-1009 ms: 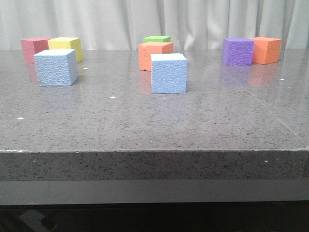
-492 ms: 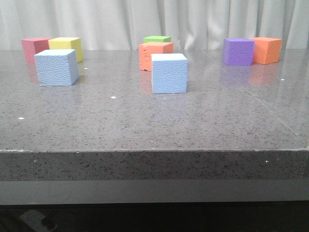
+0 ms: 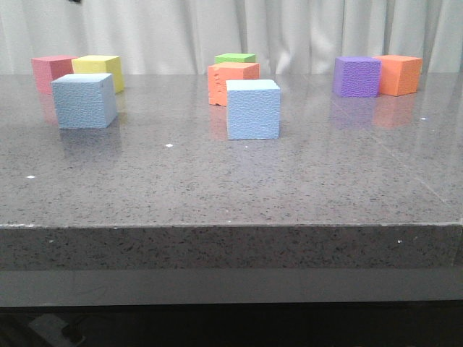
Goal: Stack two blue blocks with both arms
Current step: 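Lower the left gripper onto the light blue cube and close, then lift the light blue cube and carry it above the placed cube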
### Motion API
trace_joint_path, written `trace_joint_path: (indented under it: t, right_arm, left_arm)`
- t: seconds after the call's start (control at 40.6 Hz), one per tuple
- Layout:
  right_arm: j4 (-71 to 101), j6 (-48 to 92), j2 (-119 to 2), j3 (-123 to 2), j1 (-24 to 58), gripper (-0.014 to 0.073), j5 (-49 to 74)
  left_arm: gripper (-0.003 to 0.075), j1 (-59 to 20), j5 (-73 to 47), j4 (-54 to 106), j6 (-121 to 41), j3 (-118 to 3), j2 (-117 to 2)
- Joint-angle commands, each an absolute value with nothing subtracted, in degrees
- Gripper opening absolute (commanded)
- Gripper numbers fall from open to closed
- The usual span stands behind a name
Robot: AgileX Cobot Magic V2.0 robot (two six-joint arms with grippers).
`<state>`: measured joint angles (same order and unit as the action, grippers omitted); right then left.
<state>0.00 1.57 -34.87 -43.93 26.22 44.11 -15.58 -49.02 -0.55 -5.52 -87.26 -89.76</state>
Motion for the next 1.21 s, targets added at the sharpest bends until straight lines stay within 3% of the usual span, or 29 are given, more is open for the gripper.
trace_joint_path:
  t: [0.0,0.222,0.591,0.665,0.911,1.181]
  right_arm:
    - [0.0,2.0,-34.8,-45.3,25.8,0.0656,40.3]
    - [0.0,2.0,-34.8,-45.3,25.8,0.0656,40.3]
    - [0.0,2.0,-34.8,-45.3,25.8,0.0656,40.3]
    - [0.0,2.0,-34.8,-45.3,25.8,0.0656,40.3]
    - [0.0,2.0,-34.8,-45.3,25.8,0.0656,40.3]
    - [0.0,2.0,-34.8,-45.3,25.8,0.0656,40.3]
  left_arm:
    - [0.0610,-16.1,-52.1,-3.4,-0.6,-95.5,-94.7]
    - [0.0610,-16.1,-59.7,-5.7,6.2,-106.0,-105.8]
    - [0.0602,-16.1,-60.8,-5.6,10.5,-107.5,-112.5]
    - [0.0565,-16.1,-60.5,-5.6,10.7,-107.5,-112.7]
    - [0.0332,-16.1,-62.4,-5.2,10.2,-110.2,-112.7]
    - [0.0314,-16.9,-70.8,14.8,-14.1,-119.6,-112.7]
